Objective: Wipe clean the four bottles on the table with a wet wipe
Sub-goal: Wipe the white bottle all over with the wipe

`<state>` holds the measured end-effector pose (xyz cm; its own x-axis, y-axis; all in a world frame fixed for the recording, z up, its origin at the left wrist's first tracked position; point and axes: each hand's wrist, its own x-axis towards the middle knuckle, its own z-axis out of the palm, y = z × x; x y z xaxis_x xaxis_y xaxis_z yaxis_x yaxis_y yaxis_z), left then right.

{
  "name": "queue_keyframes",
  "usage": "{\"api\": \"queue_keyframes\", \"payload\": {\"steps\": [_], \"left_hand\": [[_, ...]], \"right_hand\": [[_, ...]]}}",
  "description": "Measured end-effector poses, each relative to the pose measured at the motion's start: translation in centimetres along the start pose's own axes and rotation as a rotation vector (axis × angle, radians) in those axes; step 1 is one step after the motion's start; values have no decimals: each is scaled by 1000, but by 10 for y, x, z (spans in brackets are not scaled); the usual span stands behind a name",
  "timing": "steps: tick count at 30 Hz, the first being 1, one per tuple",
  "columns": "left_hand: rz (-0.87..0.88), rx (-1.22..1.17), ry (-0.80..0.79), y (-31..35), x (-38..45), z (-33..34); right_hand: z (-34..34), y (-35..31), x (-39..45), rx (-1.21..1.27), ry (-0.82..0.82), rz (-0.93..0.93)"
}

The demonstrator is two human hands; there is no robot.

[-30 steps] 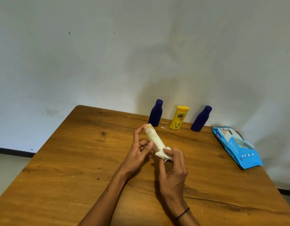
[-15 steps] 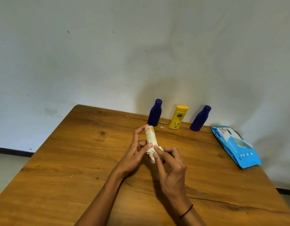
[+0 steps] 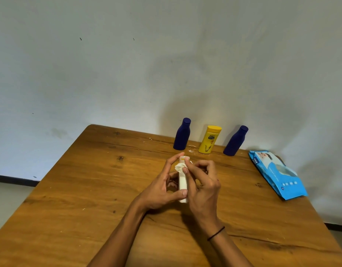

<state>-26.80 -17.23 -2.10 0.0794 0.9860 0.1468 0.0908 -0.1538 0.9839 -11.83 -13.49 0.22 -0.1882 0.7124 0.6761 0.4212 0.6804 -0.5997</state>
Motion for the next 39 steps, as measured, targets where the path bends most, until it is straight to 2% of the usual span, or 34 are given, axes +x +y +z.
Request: {"api": "queue_keyframes", "payload": {"steps": [5, 11, 17, 25, 31, 34, 39], "left_hand": [[-27, 1, -12, -4, 1, 5], [-78, -73, 76, -6, 2, 8], [-132, -179, 124, -18, 6, 10], [-145, -483, 249, -11, 5, 8], [-201, -584, 244, -11, 4, 4], [-208, -576, 234, -12, 5, 4], [-229, -476, 150, -9, 4, 6]], "right_hand": [[-2, 3, 18, 40, 27, 64], [-8, 5, 27, 70, -146, 69], [-10, 9, 25, 71, -205, 41], [-16, 0, -1, 61, -422, -114], [-34, 4, -17, 5, -555, -288], [-36, 11, -10, -70, -558, -348], [-28, 10, 13, -164, -438, -258]]}}
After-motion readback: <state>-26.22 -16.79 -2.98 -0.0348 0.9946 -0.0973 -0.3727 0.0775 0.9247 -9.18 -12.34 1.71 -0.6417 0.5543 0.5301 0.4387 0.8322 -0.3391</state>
